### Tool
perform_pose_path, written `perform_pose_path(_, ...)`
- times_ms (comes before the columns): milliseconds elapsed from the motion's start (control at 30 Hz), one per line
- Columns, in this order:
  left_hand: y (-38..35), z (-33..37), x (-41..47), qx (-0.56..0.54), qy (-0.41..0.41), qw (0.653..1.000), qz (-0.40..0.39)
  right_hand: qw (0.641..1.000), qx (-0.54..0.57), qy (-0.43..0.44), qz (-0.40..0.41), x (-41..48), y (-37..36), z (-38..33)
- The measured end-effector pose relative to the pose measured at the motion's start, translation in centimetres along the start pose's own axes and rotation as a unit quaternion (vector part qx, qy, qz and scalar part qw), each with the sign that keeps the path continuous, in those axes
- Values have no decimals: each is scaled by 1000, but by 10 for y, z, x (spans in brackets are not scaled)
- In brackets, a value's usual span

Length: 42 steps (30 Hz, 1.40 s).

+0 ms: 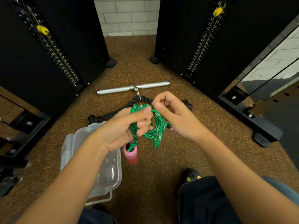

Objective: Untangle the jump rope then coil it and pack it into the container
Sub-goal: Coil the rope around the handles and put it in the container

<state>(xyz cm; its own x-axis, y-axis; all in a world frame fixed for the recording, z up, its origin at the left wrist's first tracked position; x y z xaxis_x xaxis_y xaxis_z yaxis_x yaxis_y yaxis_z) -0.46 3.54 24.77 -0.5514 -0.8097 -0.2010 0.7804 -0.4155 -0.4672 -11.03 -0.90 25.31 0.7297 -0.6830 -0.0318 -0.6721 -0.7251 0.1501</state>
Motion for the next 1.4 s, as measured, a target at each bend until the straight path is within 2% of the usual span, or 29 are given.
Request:
perform_pose_path(167,4,3,3,-180,-73,979,60,994,28,-109,7,1,-21,28)
perform_pose_path(233,9,4,4,-202,-101,971,84,987,2,-157,20,1,-23,36)
perform_pose_path(300,18,4,3,-201,-127,962,134,980,-30,-196,-12,0,-31,43)
perform_pose_path(367,29,4,1,-164,-146,955,200,967,-93,-227,-69,-3,-42,50)
perform_pose_path(433,41,2,-4,-61,-127,950,277,948,-164,-247,-114,-6,-48,53)
perform_pose_path(500,49,2,-10,59,-98,931,346,945,-195,-238,-114,-7,-45,50)
perform_pose_path(567,50,3,-11,125,-98,915,371,950,-206,-209,-106,-7,-40,40)
perform_pose_path(667,46,5,-7,239,-73,901,355,940,-290,-137,-116,-8,-39,23)
perform_pose_path(733,40,2,-2,333,-36,896,292,931,-346,-80,-84,-8,-33,10)
perform_pose_path(800,35,-3,3,391,2,895,215,933,-357,-24,-31,-8,-21,-2)
perform_pose_path(900,24,-5,5,379,20,916,133,940,-337,6,48,-8,3,-9)
perform_pose_path(1000,18,-1,5,302,-1,946,121,958,-274,-26,85,-8,13,-3)
perform_pose_path(1100,18,1,5,252,-34,957,139,983,-157,-90,37,-5,8,11)
perform_pose_path(1233,15,-4,5,216,-48,967,123,985,-19,-156,-69,-4,3,26)
perform_pose_path(1400,12,0,1,161,-57,976,135,979,63,-146,-127,-7,2,25)
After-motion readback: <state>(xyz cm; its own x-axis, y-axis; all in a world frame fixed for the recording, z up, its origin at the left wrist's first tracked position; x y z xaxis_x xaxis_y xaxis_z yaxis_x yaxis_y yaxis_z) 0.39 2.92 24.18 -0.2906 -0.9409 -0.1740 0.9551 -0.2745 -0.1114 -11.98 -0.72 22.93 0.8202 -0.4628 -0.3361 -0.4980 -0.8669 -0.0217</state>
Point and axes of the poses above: each hand's wrist, its own x-axis towards the middle knuckle, its own y-axis out of the back of the hand, z = x × y, the point moved 6 cm from there along x, towards the middle knuckle, and after that the axes turned 13 degrees about -z, right-handed, at the moved point
